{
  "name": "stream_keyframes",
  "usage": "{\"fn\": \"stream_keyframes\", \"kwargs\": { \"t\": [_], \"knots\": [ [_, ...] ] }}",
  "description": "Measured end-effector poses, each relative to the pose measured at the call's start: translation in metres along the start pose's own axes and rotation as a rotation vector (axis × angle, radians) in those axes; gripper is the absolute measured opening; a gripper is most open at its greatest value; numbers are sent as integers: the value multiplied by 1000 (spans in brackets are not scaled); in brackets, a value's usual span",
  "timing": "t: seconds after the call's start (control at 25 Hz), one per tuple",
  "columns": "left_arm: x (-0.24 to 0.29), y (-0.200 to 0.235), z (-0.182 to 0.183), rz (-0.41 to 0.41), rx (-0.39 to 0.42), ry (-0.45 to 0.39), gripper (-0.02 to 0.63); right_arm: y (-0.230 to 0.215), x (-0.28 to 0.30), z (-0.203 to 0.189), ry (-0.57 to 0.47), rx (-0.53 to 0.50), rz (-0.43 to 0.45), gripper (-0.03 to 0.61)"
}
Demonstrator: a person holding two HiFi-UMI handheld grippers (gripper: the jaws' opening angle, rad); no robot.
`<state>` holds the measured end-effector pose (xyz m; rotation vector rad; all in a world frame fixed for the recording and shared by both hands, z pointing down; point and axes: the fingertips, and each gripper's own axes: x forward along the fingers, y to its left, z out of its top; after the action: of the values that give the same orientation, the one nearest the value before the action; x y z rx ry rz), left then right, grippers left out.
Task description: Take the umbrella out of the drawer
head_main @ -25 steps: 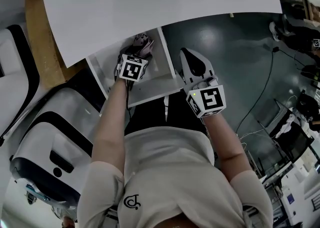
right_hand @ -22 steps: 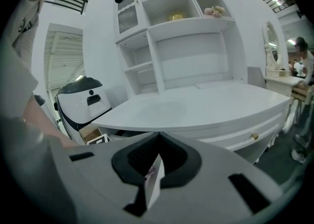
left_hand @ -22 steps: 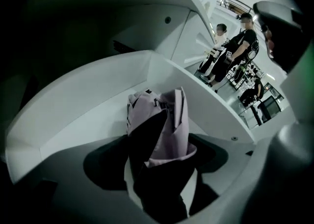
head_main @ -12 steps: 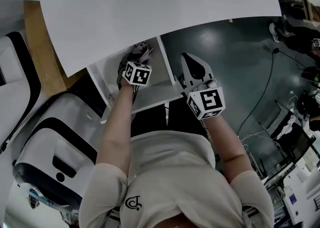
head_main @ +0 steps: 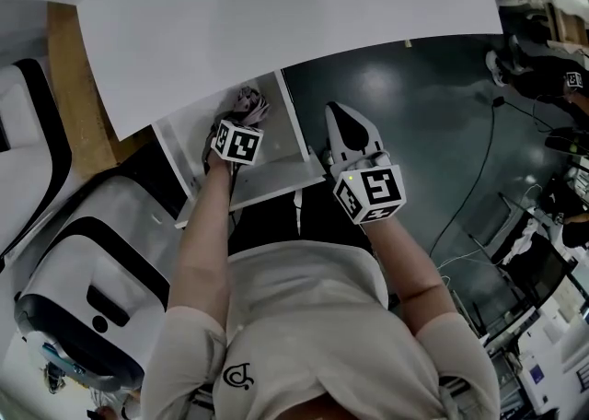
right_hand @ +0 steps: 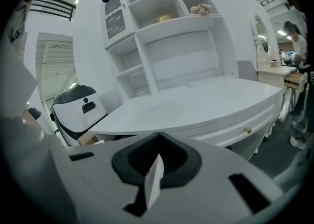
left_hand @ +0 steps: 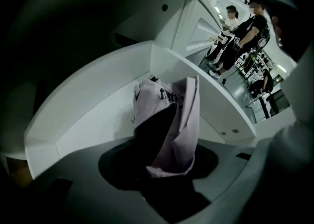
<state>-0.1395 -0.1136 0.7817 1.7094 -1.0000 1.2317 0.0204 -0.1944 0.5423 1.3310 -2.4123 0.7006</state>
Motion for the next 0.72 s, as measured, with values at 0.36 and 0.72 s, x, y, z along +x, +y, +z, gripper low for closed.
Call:
{"fn": "stream_keyframes", "kwargs": {
  "t": [0.36, 0.72],
  "knots": [
    [-72, -9, 26, 2, -9, -176, 224, 21, -14, 14, 12, -133, 77, 6],
    [-146, -24, 36, 42, 100, -303, 224, 60, -33, 48, -62, -252, 157, 6]
  ]
}}
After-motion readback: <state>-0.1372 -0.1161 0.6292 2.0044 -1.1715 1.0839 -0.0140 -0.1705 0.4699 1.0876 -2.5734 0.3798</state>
